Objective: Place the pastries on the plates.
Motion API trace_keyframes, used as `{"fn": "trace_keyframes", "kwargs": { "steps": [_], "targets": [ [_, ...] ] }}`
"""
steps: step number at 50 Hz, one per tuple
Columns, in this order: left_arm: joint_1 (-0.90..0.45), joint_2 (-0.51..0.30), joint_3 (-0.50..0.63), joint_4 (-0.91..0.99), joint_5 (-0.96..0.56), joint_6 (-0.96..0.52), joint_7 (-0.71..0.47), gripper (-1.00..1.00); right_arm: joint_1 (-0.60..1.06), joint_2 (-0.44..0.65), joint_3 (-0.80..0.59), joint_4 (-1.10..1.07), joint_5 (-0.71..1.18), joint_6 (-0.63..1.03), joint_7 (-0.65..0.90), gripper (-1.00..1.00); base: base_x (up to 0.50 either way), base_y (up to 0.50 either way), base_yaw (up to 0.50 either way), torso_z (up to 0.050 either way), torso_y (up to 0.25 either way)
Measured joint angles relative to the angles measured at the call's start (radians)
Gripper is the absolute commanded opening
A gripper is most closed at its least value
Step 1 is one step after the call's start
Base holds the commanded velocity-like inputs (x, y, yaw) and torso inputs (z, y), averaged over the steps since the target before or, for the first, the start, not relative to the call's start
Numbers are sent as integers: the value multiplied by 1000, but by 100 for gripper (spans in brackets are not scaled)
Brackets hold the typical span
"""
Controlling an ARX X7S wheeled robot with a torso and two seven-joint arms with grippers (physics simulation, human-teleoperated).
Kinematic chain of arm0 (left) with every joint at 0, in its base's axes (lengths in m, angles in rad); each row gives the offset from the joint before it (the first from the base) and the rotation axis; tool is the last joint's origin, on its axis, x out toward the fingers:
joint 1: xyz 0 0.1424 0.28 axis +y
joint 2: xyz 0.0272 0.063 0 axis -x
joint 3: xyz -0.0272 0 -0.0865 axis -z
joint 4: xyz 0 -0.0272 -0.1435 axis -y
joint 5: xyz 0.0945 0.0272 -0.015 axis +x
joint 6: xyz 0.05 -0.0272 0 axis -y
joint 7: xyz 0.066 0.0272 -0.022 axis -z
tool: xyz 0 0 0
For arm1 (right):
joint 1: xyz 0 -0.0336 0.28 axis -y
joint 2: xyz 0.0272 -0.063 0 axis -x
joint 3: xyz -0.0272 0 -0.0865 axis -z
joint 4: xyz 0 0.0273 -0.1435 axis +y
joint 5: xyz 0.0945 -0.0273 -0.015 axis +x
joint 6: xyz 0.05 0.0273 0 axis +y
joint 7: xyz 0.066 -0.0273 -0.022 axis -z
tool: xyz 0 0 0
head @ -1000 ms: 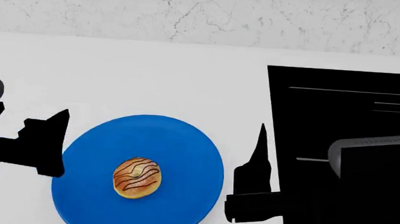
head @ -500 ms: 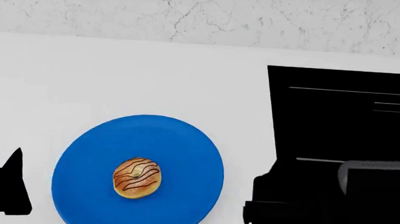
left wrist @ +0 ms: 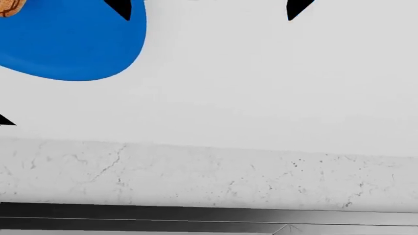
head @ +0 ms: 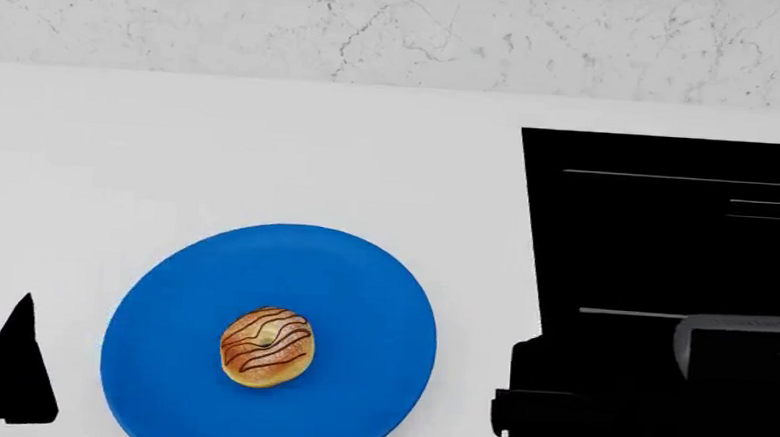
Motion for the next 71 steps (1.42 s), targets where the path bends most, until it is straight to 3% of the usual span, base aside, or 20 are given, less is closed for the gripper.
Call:
{"fn": "trace_keyframes", "kwargs": {
  "steps": [71],
  "targets": [
    [35, -14, -131, -35, -17, 56, -129, 100, -103, 29, 118, 25, 16, -70, 60, 100, 0, 0, 0, 0, 0]
  ]
}}
